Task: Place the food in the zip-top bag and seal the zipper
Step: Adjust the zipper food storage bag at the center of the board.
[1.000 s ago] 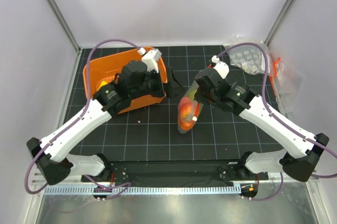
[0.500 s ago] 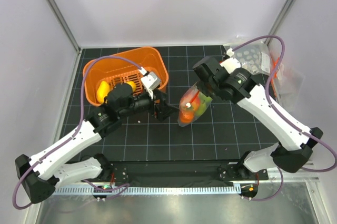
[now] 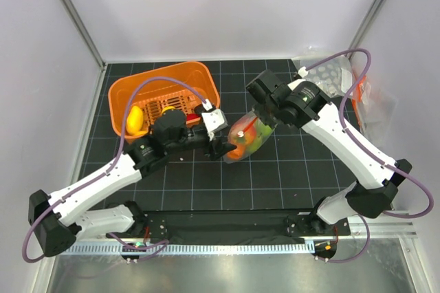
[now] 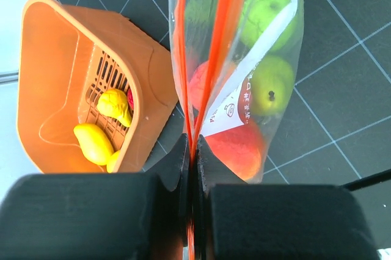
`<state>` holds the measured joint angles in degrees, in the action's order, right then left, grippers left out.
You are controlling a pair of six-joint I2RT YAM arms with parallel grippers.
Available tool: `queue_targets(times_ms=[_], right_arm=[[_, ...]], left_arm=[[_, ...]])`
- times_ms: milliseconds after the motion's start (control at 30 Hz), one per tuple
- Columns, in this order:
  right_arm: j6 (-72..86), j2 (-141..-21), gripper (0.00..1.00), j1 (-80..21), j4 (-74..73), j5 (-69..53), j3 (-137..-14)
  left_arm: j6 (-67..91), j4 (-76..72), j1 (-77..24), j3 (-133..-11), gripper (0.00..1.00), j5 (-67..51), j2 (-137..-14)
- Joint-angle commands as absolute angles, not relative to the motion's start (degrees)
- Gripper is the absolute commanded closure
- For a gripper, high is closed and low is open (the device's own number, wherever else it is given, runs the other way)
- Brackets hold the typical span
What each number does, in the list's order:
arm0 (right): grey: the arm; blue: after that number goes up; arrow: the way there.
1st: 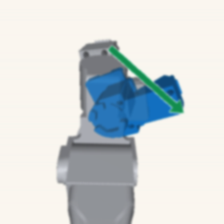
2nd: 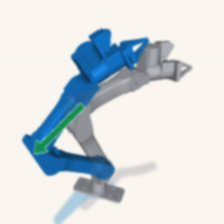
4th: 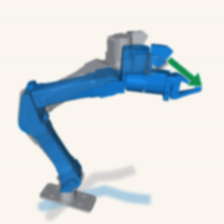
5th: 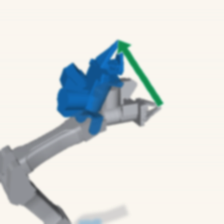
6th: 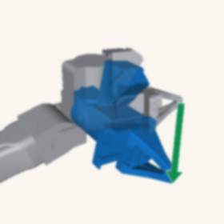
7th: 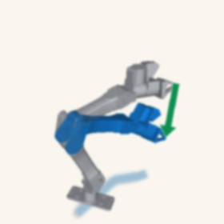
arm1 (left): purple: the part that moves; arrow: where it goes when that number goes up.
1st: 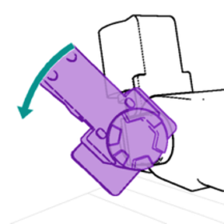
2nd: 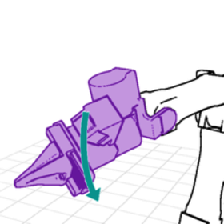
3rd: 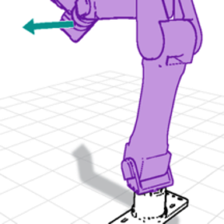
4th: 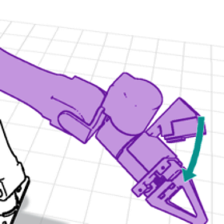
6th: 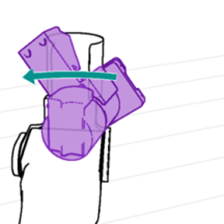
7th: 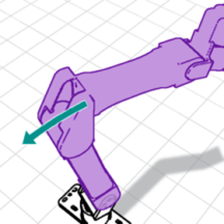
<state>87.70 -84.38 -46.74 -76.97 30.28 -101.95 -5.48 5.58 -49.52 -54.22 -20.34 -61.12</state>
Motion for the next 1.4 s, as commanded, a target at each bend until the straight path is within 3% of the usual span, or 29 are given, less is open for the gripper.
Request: queue_targets(times_ms=[0, 167, 367, 467, 600, 667, 700, 767, 800, 1200, 1267, 1367], right_arm=[[90.79, -82.27, 0.99, -46.5, -80.34, 31.29, -103.45], [90.97, -81.74, 0.99, -46.5, -79.98, 31.11, -102.31], [91.14, -81.12, 0.99, -46.49, -79.46, 31.2, -100.46], [91.14, -80.6, 0.99, -46.49, -79.28, 31.29, -99.59], [89.75, -79.81, 0.96, -46.49, -77.96, 31.46, -98.27], [87.81, -79.28, 0.8, -46.49, -77.17, 31.73, -97.91], [84.58, -79.02, 0.53, -46.49, -76.82, 32.51, -97.91], [80.7, -77.71, 0.36, -46.58, -76.73, 33.74, -97.39], [78.25, -77.0, 0.32, -46.5, -76.82, 34.45, -97.03], [31.31, -58.11, 0.28, -46.49, -57.67, 27.78, -85.17], [25.53, -57.4, 0.37, -46.49, -54.95, 23.67, -84.03], [20.5, -59.06, 0.4, -46.41, -53.7, 17.0, -85.16]], left_arm=[[-8.79, 1.59, -50.1, -56.95, 0.34, -19.25, -62.4], [-8.09, -1.75, -50.45, -57.13, 0.37, -17.75, -63.81], [-5.98, -3.16, -51.33, -59.15, 0.54, -18.72, -65.65], [-4.75, -3.87, -51.68, -59.94, 0.67, -19.25, -66.09], [-3.44, -3.25, -51.86, -60.64, 1.0, -21.0, -67.06], [-2.64, -2.82, -51.86, -60.82, 1.0, -21.79, -67.24], [-1.42, -2.81, -51.94, -60.47, 1.0, -21.88, -67.15], [-0.44, -2.9, -51.77, -59.94, 1.0, -22.58, -66.89], [-0.35, -2.9, -51.68, -59.42, 1.0, -22.94, -66.88], [5.45, -4.57, -48.78, -55.02, 1.0, -27.14, -62.49], [6.32, -3.69, -48.43, -54.93, 1.0, -28.56, -62.05], [7.29, -2.9, -48.16, -54.93, 1.0, -31.19, -61.44]])
